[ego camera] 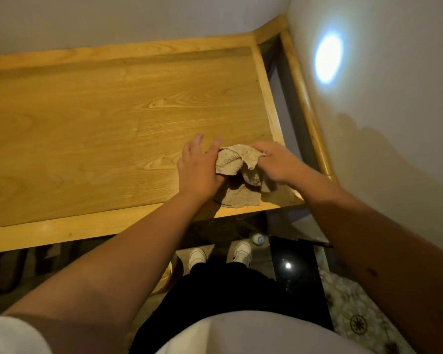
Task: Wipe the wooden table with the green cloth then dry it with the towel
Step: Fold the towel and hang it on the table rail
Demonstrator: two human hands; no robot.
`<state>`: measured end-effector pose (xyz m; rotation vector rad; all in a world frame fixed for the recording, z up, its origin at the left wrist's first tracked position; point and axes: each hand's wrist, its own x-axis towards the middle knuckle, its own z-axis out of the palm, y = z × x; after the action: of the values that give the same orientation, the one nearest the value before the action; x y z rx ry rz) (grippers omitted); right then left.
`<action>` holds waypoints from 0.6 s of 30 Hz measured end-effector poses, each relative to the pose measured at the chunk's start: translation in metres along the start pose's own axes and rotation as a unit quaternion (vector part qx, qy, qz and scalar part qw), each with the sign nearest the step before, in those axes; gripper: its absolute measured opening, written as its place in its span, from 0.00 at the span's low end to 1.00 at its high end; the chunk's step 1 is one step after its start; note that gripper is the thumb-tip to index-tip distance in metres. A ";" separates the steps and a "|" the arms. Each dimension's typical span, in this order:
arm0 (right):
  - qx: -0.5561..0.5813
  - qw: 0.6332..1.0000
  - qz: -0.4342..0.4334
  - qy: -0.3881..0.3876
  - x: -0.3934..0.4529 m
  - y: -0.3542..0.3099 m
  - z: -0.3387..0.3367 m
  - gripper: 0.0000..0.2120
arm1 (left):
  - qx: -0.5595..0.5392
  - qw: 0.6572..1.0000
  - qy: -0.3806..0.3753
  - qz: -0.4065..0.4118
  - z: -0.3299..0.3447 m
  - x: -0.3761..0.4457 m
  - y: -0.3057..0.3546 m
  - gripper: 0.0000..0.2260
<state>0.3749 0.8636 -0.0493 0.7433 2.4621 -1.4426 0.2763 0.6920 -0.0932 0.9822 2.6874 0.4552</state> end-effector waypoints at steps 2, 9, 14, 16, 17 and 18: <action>0.009 1.000 -0.004 -0.011 -0.002 -0.005 -0.018 0.07 | -0.055 0.997 -0.017 0.057 -0.010 0.013 0.001 0.17; -0.061 0.998 -0.013 0.020 -0.004 -0.023 -0.058 0.27 | -0.302 0.947 -0.095 0.058 -0.059 0.039 0.010 0.04; -0.260 0.956 -0.109 0.084 -0.004 -0.052 -0.081 0.27 | -0.251 0.958 -0.066 0.119 -0.108 0.050 0.015 0.08; -0.293 0.937 -0.165 0.094 -0.005 -0.068 -0.093 0.15 | -0.201 0.968 -0.028 0.147 -0.133 0.054 0.016 0.09; -0.298 0.930 -0.193 0.097 -0.005 -0.074 -0.099 0.11 | -0.176 0.972 -0.006 0.154 -0.146 0.056 0.016 0.11; -0.298 0.924 -0.214 0.106 -0.006 -0.079 -0.105 0.09 | -0.149 0.975 0.011 0.162 -0.158 0.058 0.015 0.13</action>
<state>0.3486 0.9199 0.0659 0.2446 3.1265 -0.6273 0.1902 0.7083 0.0512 1.3271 2.3807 0.9071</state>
